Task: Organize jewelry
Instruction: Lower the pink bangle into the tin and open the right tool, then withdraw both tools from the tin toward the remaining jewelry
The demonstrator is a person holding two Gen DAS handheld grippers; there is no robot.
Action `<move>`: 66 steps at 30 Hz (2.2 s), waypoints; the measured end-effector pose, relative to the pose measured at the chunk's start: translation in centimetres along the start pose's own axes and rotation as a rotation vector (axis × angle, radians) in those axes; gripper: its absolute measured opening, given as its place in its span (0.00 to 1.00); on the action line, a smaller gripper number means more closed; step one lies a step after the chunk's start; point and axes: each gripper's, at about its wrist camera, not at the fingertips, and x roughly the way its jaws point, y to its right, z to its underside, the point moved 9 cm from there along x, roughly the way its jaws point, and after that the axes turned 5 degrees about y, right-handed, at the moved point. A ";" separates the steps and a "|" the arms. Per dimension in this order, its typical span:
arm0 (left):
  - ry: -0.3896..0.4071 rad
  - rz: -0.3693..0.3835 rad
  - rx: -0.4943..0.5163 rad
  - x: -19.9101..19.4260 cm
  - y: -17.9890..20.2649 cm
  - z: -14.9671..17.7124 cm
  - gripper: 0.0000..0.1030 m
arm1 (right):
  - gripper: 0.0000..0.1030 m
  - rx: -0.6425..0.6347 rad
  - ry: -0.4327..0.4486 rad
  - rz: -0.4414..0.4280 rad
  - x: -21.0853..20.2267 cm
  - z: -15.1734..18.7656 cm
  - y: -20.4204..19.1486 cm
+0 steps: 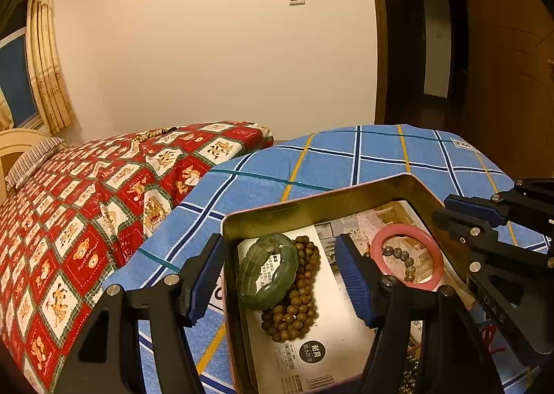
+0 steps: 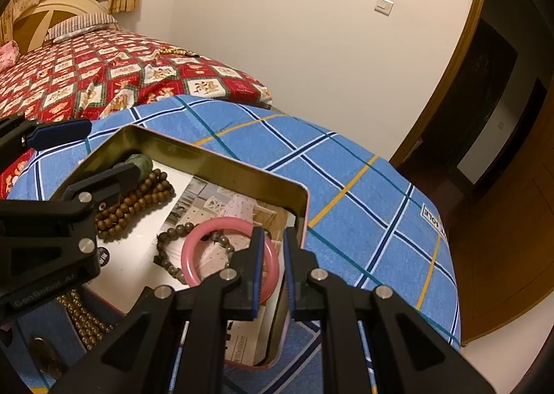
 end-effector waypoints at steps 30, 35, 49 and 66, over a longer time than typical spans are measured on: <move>-0.040 -0.020 -0.022 0.0 -1.0 1.0 0.64 | 0.31 -0.017 0.004 0.013 -0.7 0.0 -0.7; -0.048 -0.014 -0.036 -0.8 -1.2 1.5 0.64 | 0.31 -0.013 -0.001 0.012 -1.1 0.4 -0.6; -0.058 0.000 -0.091 -7.2 -2.9 6.5 0.64 | 0.33 0.070 -0.019 0.009 -6.1 5.8 0.0; -0.112 0.069 -0.059 -10.6 -0.6 10.9 0.64 | 0.36 0.135 -0.059 -0.023 -9.0 9.7 -0.1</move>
